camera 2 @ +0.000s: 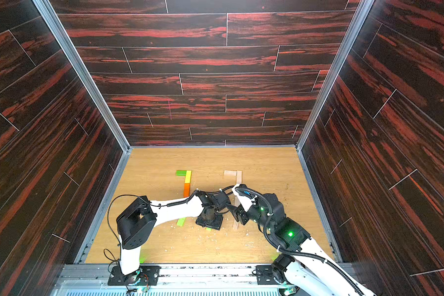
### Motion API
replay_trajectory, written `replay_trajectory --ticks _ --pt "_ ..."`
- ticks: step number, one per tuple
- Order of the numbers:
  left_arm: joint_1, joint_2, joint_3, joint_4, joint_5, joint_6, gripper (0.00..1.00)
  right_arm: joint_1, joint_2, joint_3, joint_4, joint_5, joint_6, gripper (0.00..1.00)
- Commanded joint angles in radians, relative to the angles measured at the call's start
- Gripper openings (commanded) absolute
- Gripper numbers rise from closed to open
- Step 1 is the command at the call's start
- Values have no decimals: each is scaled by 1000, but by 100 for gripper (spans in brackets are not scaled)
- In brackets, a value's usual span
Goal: Assemble a giraffe with building blocks
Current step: Assemble the building block at the center of the board.
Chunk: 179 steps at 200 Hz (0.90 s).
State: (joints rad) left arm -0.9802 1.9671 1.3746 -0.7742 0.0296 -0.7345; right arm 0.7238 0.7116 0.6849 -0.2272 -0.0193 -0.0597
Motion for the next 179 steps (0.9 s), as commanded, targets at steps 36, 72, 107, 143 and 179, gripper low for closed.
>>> replay_trajectory --ticks 36,72,107,143,179 --pt "-3 -17 -12 41 49 -44 56 -9 1 28 0 -18 15 64" --pt "-4 -23 -7 40 47 -46 56 -11 0 25 -1 -19 19 63" --pt "0 -16 0 18 21 -40 62 -12 1 24 -2 -21 19 63" --pt "5 -16 4 22 21 -38 63 -13 -1 23 -4 -24 20 63" --pt "6 -11 11 32 31 -40 61 -16 -1 22 -2 -27 21 63"
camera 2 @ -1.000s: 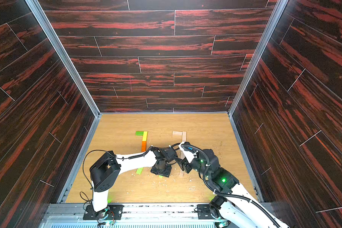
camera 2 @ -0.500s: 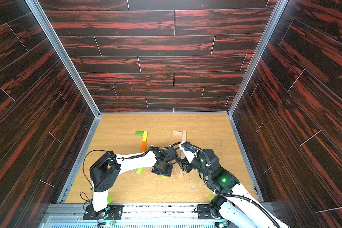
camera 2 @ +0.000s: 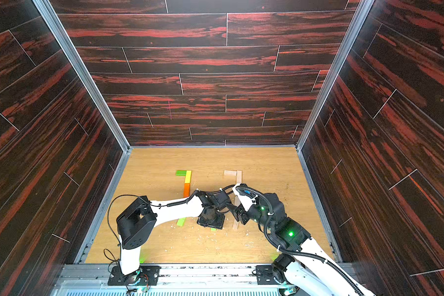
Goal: Assemble a giraffe with building blocks
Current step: Assemble the building block at the center of the board.
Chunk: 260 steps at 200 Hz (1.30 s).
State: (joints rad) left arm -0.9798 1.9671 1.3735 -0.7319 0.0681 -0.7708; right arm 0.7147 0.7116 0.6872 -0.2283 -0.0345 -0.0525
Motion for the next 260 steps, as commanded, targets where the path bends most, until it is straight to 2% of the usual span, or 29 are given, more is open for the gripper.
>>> replay_trajectory --ticks 1,94,153,211,223,260 --pt "6 -12 12 -10 -9 -5 61 -7 -1 20 -1 -12 13 63" --pt "9 -23 5 31 42 -28 64 -11 0 18 -3 -15 12 63" --pt "13 -56 11 2 11 -18 68 -12 -1 20 -5 -18 12 63" --pt "33 -210 36 -85 -120 19 81 -14 10 42 -4 -18 9 63" --pt "48 -284 39 -105 -157 27 83 -13 18 53 -5 -18 6 63" --pt "115 -470 12 -170 -343 78 86 -14 49 70 20 -27 1 63"
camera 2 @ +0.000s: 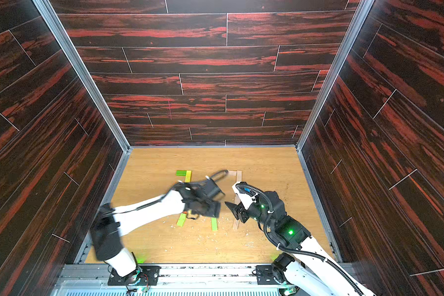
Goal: Assemble a giraffe with building blocks
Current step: Reset both arms
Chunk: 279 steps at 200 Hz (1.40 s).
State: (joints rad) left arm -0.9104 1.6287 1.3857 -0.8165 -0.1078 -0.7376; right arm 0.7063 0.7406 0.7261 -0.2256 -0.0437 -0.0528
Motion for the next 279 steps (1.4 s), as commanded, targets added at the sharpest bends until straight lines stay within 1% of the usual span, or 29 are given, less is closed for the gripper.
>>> replay_trajectory --ticks 1,21,37,44,55,70,84,107,131,160,168,180,198,208,217,230,237,246,264,279 --pt "49 -137 -3 -85 -170 46 86 -4 21 31 19 -18 2 63" --pt "128 -262 -74 -47 -245 95 86 -5 48 32 39 -29 3 63" --pt "206 -357 -145 -10 -283 132 87 -7 72 22 69 -23 3 63" --pt "247 -398 -184 24 -307 151 88 -9 85 13 85 -19 1 63" --pt "320 -449 -233 58 -298 172 90 -19 109 2 110 -15 3 63" --pt "409 -510 -307 123 -333 213 91 -45 150 -9 142 -15 13 63" --pt "497 -551 -363 176 -356 219 92 -91 191 -21 188 -16 42 63" --pt "643 -588 -445 298 -363 211 93 -203 256 -53 302 -11 118 62" --pt "728 -581 -499 407 -427 200 95 -308 316 -73 392 47 172 62" --pt "781 -583 -581 547 -534 199 98 -424 336 -96 467 163 186 63" --pt "795 -581 -602 568 -572 188 100 -462 337 -107 486 193 192 64" --pt "817 -573 -632 596 -617 181 100 -503 340 -120 503 271 183 65" --pt "846 -563 -681 638 -667 171 100 -529 347 -162 562 426 127 67" --pt "856 -566 -718 679 -689 180 100 -543 354 -196 617 486 111 71" --pt "857 -571 -762 741 -711 200 100 -563 364 -233 668 497 113 71" --pt "858 -577 -822 824 -742 224 100 -590 400 -294 801 491 111 72" --pt "858 -579 -851 866 -761 236 100 -595 436 -319 862 512 108 75" --pt "858 -578 -891 926 -791 251 100 -598 470 -333 905 531 99 76" --pt "858 -568 -948 1025 -841 285 100 -602 522 -384 1028 514 79 77" --pt "859 -543 -985 1103 -867 311 100 -618 574 -426 1175 488 88 79"
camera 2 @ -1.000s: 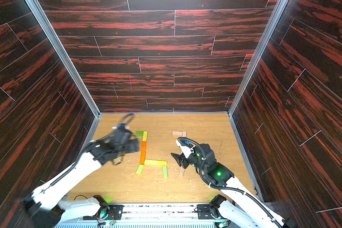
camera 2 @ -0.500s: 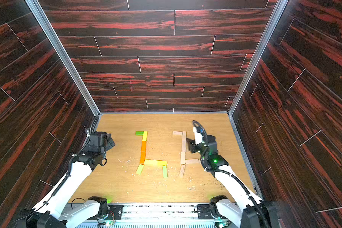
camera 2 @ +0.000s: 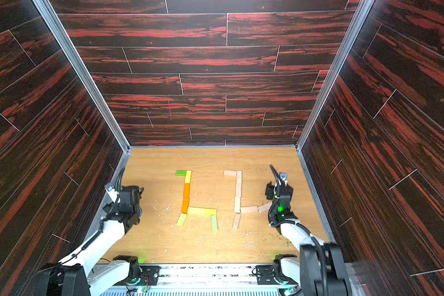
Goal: Assemble a giraffe with building blocks
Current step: Reset both arms
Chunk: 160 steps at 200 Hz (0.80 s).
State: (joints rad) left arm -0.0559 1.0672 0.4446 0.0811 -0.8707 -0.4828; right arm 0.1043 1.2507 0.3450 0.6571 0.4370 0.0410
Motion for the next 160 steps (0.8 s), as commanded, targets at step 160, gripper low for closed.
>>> replay_trajectory --ticks 160 --pt "28 363 -140 860 361 336 100 -117 326 -65 570 -158 17 86"
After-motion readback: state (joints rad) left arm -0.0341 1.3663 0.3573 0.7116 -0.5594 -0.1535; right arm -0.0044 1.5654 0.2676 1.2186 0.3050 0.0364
